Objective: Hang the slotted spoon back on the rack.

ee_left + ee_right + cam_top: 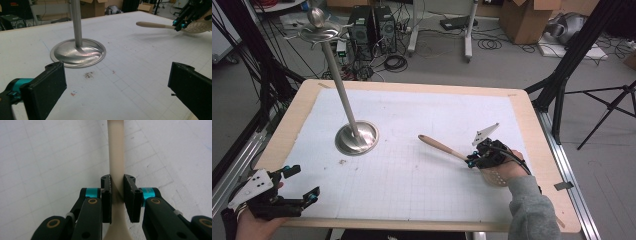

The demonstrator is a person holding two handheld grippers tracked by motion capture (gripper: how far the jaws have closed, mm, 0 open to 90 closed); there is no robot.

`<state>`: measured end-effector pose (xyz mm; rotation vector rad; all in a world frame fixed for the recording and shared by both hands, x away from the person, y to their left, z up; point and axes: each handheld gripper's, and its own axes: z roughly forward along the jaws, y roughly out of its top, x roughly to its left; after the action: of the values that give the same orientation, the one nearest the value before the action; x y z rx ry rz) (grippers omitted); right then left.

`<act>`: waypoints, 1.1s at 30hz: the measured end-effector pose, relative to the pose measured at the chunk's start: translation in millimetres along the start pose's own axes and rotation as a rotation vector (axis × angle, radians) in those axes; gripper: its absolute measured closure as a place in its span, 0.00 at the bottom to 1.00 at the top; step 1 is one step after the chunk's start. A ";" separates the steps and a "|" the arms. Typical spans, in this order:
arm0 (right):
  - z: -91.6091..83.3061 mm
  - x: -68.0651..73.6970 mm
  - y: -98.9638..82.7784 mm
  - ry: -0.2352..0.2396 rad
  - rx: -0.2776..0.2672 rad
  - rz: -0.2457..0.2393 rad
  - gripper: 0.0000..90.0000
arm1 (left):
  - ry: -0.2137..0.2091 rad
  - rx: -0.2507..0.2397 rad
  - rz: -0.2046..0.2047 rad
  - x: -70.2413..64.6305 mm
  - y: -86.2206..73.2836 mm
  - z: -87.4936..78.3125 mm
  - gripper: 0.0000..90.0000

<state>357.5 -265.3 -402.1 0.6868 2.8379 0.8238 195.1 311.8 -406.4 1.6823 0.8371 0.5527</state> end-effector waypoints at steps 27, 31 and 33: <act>-40.7 20.7 32.8 -0.020 -0.332 -0.007 0.87 | -0.004 -0.006 0.000 -0.4 0.9 -0.7 0.02; -41.4 26.3 41.2 -0.028 -0.353 -0.026 0.87 | -0.005 -0.006 -0.002 -0.4 0.9 -0.7 0.02; -41.9 29.4 45.6 -0.041 -0.357 -0.037 0.87 | -0.005 -0.007 -0.001 -0.3 1.0 -0.9 0.02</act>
<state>339.9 -238.0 -341.7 0.5895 2.5575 1.2492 194.5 312.0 -405.2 1.6767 0.8313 0.5499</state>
